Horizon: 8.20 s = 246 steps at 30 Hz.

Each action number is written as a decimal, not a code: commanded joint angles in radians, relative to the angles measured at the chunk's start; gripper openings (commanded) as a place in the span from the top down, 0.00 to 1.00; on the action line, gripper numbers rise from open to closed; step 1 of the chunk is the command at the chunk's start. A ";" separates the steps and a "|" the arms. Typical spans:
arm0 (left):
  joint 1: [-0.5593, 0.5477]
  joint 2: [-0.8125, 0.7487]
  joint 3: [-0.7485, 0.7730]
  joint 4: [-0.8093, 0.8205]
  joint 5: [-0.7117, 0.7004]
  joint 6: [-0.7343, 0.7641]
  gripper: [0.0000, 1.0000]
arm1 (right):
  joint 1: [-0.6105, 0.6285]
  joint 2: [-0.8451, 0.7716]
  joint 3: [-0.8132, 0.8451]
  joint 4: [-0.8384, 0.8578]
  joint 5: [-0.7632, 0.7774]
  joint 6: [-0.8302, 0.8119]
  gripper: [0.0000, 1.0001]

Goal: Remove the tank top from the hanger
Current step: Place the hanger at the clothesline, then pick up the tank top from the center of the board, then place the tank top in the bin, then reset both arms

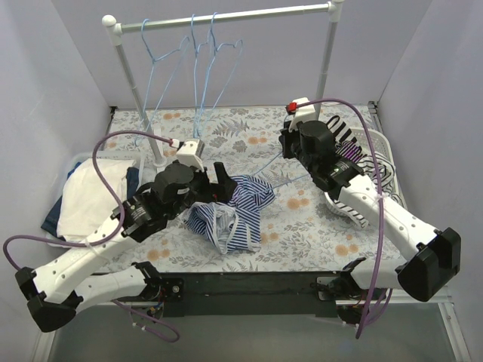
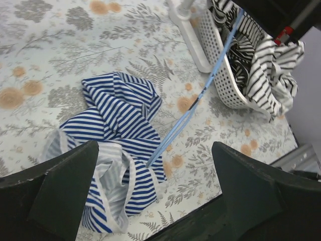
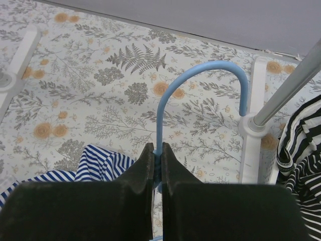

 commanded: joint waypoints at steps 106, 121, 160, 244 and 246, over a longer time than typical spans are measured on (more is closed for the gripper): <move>-0.001 0.311 0.343 0.193 -0.149 0.292 0.16 | 0.002 -0.106 -0.367 -0.033 -0.422 0.234 0.24; 0.000 -0.022 0.154 0.030 -0.236 0.183 0.02 | 0.081 0.346 -0.192 0.209 -0.751 0.254 0.01; -0.001 -0.063 0.090 -0.083 -0.249 0.085 0.02 | 0.269 0.289 -0.332 -0.010 0.020 0.417 0.99; 0.012 0.092 -0.267 0.448 -0.097 0.085 0.02 | -0.217 -0.264 -0.524 0.039 -0.126 -0.091 0.01; 0.034 0.119 -0.281 0.470 -0.093 0.080 0.02 | -0.172 -0.279 -0.539 0.087 -0.110 -0.091 0.01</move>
